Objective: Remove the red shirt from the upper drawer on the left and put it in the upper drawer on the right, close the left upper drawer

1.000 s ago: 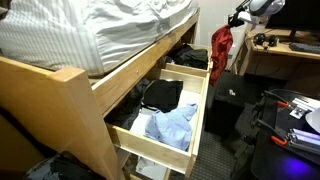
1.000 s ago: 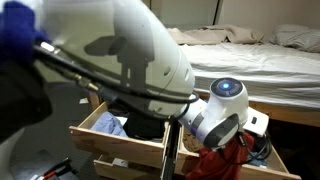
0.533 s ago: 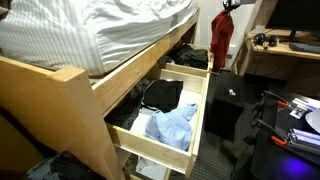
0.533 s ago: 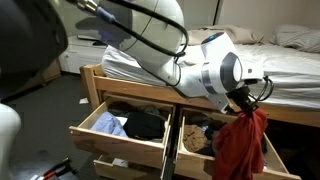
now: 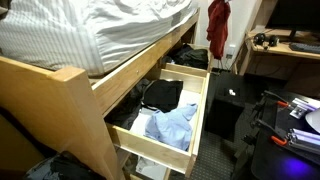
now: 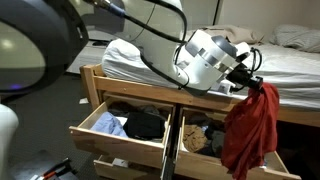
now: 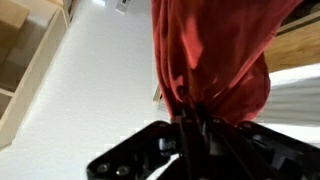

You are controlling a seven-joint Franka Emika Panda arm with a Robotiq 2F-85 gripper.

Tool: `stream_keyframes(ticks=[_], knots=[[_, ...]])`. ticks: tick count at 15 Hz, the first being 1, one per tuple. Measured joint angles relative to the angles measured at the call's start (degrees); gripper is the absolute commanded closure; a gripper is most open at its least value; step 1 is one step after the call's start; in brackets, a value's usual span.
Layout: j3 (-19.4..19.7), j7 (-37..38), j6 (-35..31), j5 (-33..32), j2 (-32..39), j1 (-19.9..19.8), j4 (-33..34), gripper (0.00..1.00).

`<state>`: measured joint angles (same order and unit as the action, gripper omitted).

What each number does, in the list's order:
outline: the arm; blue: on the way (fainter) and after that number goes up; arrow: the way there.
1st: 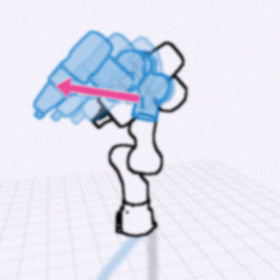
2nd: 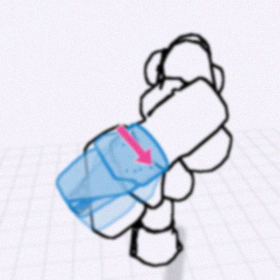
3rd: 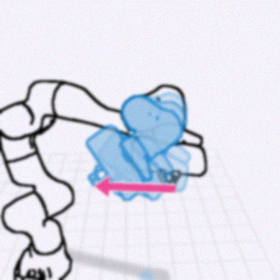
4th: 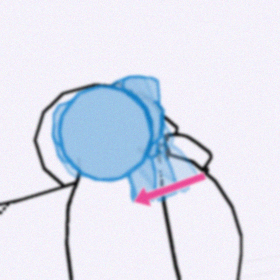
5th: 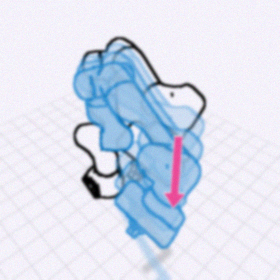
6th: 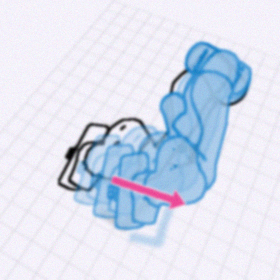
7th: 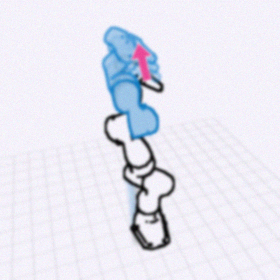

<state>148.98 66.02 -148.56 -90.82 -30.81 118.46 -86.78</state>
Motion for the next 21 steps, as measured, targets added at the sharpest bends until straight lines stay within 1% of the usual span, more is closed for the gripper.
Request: stream_keyframes(ticks=[2,4,5,7,8,9,10,11,12,13,21], knots=[[-0.04,5.92,3.22,-8.78,-0.23,2.38,1.85,0.98],[-0.07,10.75,4.95,-15.43,-0.37,5.27,3.05,0.98],[-2.24,12.77,5.11,-19.02,-0.9,5.22,3.36,0.98],[-10.64,16.5,4.94,-26.76,-3.29,2.25,3.63,0.98],[-14.93,17.97,4.69,-30.12,-4.92,0.51,3.66,0.67],[-18.88,18.98,4.39,-32.42,-6.72,-1.13,3.65,0.91],[-22.74,19.59,4.25,-33.84,-8.85,-2.84,3.65,0.86],[-25.55,19.67,4.24,-34.69,-10.81,-4.17,3.69,0.78],[-26.94,19.67,4.21,-35.09,-12.08,-4.91,3.82,0.71],[-27.54,19.67,4.11,-35.28,-12.82,-5.35,4.08,0.67],[-28.03,19.68,3.85,-35.37,-13.21,-5.66,4.65,0.67]])
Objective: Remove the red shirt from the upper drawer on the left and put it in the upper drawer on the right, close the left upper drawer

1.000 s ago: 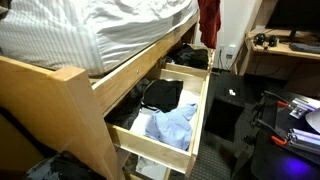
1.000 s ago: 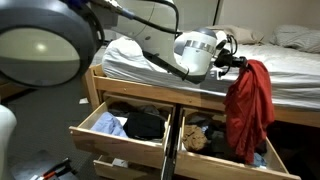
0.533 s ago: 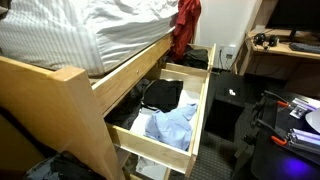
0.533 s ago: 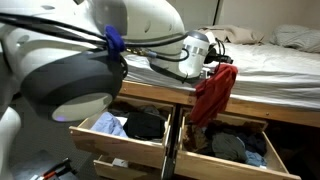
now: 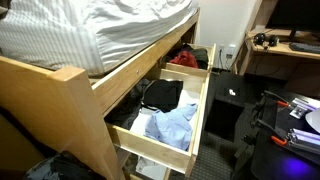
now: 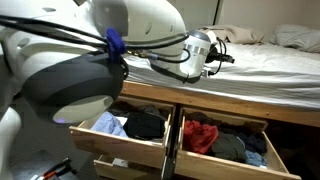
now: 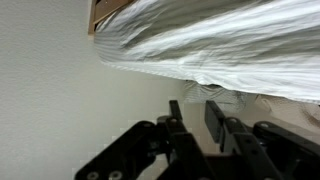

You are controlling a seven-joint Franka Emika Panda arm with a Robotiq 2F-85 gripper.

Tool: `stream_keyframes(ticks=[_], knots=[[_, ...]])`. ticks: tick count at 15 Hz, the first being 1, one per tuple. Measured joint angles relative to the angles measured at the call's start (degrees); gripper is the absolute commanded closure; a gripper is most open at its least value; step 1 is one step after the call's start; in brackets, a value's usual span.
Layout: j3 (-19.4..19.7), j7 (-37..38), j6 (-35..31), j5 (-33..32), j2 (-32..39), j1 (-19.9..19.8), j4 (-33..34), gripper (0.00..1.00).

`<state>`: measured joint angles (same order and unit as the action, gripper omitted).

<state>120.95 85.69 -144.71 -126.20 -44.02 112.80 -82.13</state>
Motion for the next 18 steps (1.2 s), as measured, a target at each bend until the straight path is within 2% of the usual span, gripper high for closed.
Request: stream_keyframes(ticks=[1,2,3,5,9,13,18], knots=[[0.0,0.0,0.0,0.0,0.0,0.0,0.0,0.67],[0.0,0.0,-0.01,0.0,0.0,0.0,0.0,0.42],[0.0,0.0,-0.01,0.0,0.0,0.0,0.01,0.42],[-3.39,-2.76,0.63,1.49,-1.76,-1.69,-0.19,0.3],[-12.89,-21.09,2.78,18.64,-5.6,-8.95,-4.3,0.02],[-20.25,-33.24,14.16,32.98,-5.75,-13.64,-9.61,0.0],[-24.13,-41.84,29.4,45.93,-5.5,-13.24,-11.26,0.0]])
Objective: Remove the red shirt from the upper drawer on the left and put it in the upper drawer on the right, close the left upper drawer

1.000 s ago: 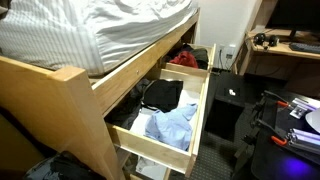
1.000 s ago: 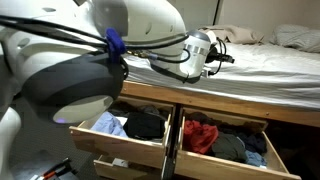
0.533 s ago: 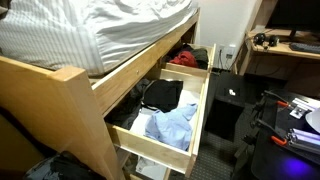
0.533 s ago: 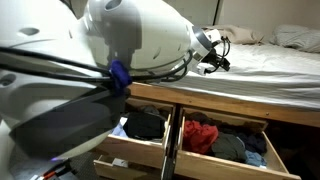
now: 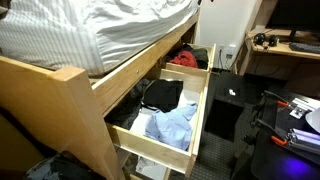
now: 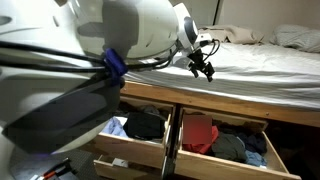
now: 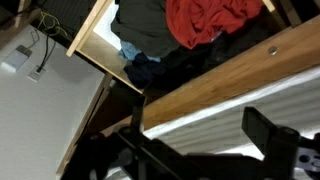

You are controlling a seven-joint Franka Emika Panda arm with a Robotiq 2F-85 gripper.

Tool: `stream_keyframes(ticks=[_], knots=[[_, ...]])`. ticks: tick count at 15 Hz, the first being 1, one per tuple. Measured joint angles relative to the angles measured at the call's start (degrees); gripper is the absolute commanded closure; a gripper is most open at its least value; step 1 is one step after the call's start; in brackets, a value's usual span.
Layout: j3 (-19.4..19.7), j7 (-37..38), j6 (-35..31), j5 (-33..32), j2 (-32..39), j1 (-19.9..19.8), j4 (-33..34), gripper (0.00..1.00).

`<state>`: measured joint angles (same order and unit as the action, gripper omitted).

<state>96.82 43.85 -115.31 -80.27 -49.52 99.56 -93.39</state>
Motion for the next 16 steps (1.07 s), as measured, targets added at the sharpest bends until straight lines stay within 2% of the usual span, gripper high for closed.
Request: stream_keyframes(ticks=[5,12,16], knots=[[-0.74,-3.2,9.37,6.67,1.68,2.31,1.16,0.0],[-0.8,-3.4,7.05,4.47,3.73,4.29,2.24,0.0],[1.9,-4.19,8.19,11.16,1.65,4.96,1.11,0.0]])
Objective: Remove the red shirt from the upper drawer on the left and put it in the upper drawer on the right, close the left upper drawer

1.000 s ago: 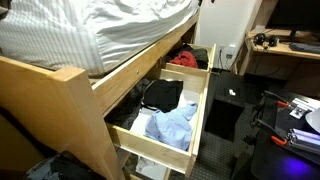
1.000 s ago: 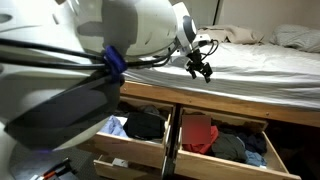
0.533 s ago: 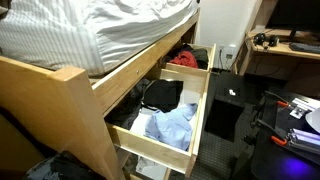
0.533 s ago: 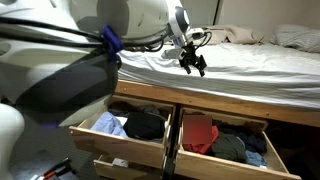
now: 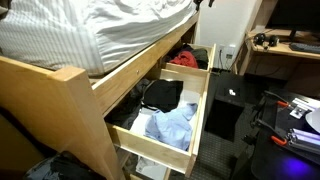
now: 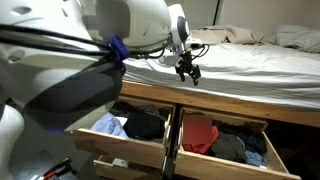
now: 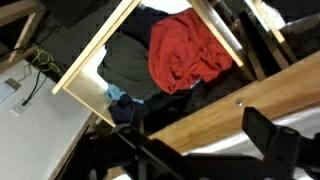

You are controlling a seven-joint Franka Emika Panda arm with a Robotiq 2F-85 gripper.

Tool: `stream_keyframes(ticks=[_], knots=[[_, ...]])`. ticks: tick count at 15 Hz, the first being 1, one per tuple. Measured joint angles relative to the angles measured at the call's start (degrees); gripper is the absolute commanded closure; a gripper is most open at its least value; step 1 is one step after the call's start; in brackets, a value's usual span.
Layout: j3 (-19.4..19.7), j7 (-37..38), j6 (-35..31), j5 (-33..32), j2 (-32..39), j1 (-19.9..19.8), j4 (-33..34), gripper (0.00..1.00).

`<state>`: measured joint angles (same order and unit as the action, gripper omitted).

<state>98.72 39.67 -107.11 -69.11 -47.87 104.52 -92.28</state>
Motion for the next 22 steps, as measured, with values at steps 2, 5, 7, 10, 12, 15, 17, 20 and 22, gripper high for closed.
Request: stream_keyframes(ticks=[2,5,7,10,12,15,17,20,22], knots=[[2.29,-0.65,0.61,3.2,-2.18,0.35,-1.51,0.0],[5.0,-1.98,4.25,8.03,-4.87,1.25,-2.71,0.0],[6.03,-3.4,8.7,11.42,-5.61,2.37,-2.54,0.0],[6.53,-4.17,12.32,12.5,-5.54,4.43,-1.34,0.0],[6.63,-4.12,12.31,12.5,-5.54,4.55,-1.34,0.0],[6.99,-4.46,12.8,12.81,-5.58,4.68,-1.34,0.0],[8.17,-6.43,15.38,15.26,-6.29,5.92,-1.82,0.0],[10.02,-7.96,19.5,18.83,-8.2,8.26,-3.26,0.0],[11.2,-9.31,23.64,21.09,-8.9,9.9,-3.33,0.0]])
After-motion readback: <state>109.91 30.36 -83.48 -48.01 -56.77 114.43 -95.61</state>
